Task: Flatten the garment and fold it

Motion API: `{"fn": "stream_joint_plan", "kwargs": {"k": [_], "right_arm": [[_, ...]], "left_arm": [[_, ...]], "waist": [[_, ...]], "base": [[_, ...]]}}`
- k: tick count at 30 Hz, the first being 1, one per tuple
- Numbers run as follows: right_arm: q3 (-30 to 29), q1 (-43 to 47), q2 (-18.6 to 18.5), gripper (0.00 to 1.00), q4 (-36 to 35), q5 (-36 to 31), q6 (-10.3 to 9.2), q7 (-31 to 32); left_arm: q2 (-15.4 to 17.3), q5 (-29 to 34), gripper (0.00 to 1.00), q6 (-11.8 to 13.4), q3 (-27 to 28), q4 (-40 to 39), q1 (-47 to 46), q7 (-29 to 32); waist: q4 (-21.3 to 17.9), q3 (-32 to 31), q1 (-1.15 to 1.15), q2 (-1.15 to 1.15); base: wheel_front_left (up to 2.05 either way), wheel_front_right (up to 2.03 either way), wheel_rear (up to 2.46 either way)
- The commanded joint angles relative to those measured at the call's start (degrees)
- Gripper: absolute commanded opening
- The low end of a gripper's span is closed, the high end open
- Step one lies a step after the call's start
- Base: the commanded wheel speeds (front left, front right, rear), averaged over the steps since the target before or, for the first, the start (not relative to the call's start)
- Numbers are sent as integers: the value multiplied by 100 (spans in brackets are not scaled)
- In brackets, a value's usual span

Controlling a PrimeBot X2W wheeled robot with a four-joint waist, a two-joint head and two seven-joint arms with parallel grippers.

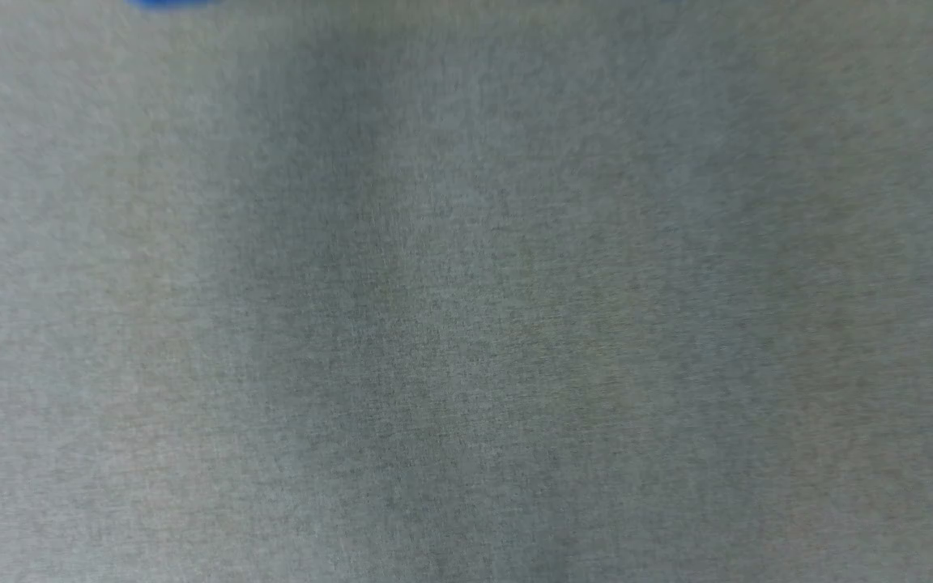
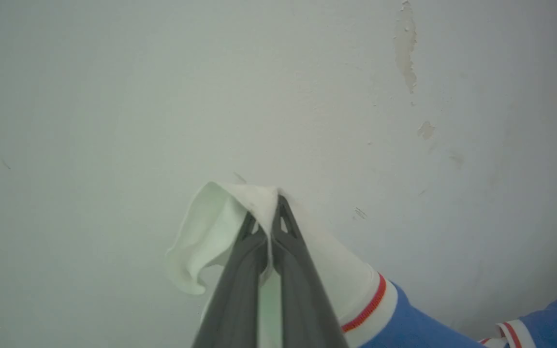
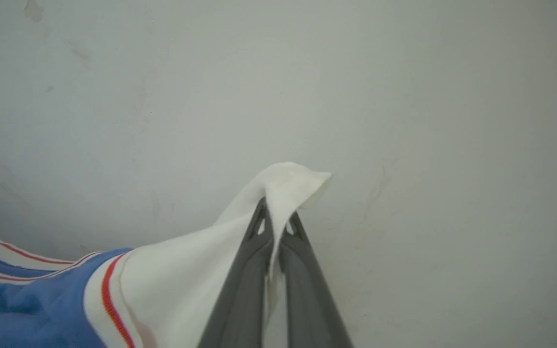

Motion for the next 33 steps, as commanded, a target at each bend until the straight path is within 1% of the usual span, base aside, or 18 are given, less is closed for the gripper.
{"fn": "stream_joint_plan", "kwargs": {"k": [1,3,10,18,23,26,28,33], "right_arm": [[77,-92,-50,0,55,-31,-4,-129],[139,-196,-106,0,115,-1,-4,-247],[297,-430,-281,0,314,-14,-4,-573],[463,-247,-387,0,471,51,-4,-904],[677,22,-471,0,387,275,-4,-1050],[811,379,-540,0,171,560,-4,-1167],[884,744,-589,0,-66,827,-4,-1204],[915,1939,-854,0,-984,1491,-4,-1123]], "left_arm": [[-25,-39,0,-64,57,87,-101,-220],[-43,-84,0,-104,90,189,-205,-443],[-119,-173,0,-115,171,468,-551,-1004],[-175,-354,0,-215,276,778,-326,-1535],[-200,-596,0,-356,396,747,126,-1699],[-247,-815,0,-522,469,610,540,-1767],[-249,-915,0,-666,453,467,924,-1782],[-252,-1119,0,-834,399,-311,2191,-1707]], "waist": [[144,570,-2,0],[167,635,-2,0],[194,1045,-2,0],[238,1399,-2,0],[290,1461,-2,0],[347,1359,-2,0],[384,1226,-2,0],[462,878,-2,0]], "base": [[0,0,0],[0,0,0],[0,0,0],[0,0,0],[0,0,0],[0,0,0],[0,0,0],[0,0,0]]}}
